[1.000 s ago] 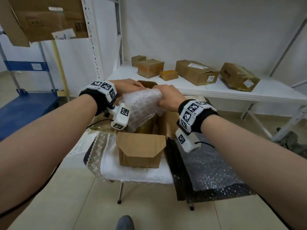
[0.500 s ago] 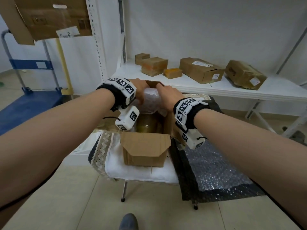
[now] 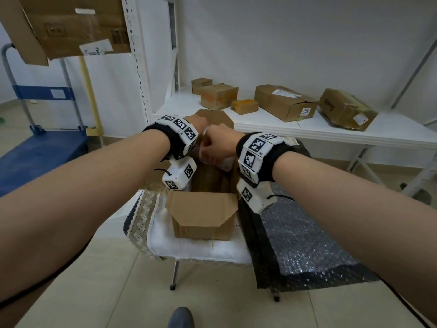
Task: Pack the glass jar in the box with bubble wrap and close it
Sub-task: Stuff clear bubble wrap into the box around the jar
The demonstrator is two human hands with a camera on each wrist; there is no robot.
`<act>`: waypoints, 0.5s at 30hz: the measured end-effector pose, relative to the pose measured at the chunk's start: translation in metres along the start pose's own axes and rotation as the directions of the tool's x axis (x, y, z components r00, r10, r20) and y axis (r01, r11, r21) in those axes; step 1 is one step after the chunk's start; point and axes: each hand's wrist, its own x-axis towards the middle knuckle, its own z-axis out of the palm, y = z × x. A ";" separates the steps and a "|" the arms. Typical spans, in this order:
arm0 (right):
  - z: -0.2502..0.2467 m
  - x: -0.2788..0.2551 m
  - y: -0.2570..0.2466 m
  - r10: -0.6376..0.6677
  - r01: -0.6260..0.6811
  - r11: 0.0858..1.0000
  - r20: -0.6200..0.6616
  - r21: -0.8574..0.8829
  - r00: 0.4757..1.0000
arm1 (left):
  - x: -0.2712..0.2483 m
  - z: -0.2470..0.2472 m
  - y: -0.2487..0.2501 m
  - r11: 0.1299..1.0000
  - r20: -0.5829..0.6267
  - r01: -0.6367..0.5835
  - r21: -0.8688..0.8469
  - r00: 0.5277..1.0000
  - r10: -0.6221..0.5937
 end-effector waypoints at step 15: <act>0.021 0.041 0.010 0.199 -0.188 0.980 0.314 -0.064 0.928 | -0.010 -0.001 -0.001 0.985 0.083 -0.027 -0.169 0.996 0.042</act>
